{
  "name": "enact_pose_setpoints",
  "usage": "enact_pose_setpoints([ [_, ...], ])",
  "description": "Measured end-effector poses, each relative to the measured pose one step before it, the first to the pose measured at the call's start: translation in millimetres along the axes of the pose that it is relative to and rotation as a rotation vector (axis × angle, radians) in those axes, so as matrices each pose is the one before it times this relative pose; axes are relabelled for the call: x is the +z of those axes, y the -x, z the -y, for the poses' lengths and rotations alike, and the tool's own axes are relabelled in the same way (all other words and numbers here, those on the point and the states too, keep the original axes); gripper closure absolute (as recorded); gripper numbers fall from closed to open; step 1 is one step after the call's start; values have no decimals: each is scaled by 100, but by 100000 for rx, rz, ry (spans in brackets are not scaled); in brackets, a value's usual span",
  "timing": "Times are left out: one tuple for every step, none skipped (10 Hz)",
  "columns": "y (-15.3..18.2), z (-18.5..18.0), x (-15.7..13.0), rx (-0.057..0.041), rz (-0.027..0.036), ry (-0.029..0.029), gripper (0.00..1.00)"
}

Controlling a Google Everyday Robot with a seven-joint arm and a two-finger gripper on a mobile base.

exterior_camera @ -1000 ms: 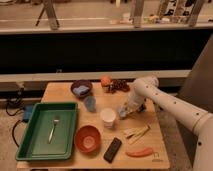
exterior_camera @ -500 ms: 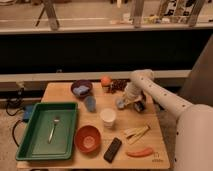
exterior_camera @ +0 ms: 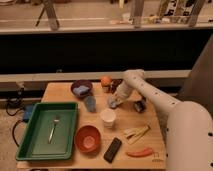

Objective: Wipe table surface with towel

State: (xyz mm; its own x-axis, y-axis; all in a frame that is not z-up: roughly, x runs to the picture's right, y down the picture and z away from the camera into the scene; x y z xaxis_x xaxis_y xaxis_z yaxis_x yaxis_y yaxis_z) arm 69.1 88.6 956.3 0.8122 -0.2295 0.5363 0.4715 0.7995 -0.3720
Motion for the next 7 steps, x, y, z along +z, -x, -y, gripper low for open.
enact_pose_setpoints([
  [1013,160,1092,-1327,2467,3,100],
  [442,35,370,-550,2044,-1067,100],
  [152,-145,68,-276,600,199,100],
  [-83,-225,-96,197,36,318,100],
  [201,51,68,-324,143,332,100],
  [26,-37,16,-27,54,111,100],
  [14,-6,5,-31,1,33,100],
])
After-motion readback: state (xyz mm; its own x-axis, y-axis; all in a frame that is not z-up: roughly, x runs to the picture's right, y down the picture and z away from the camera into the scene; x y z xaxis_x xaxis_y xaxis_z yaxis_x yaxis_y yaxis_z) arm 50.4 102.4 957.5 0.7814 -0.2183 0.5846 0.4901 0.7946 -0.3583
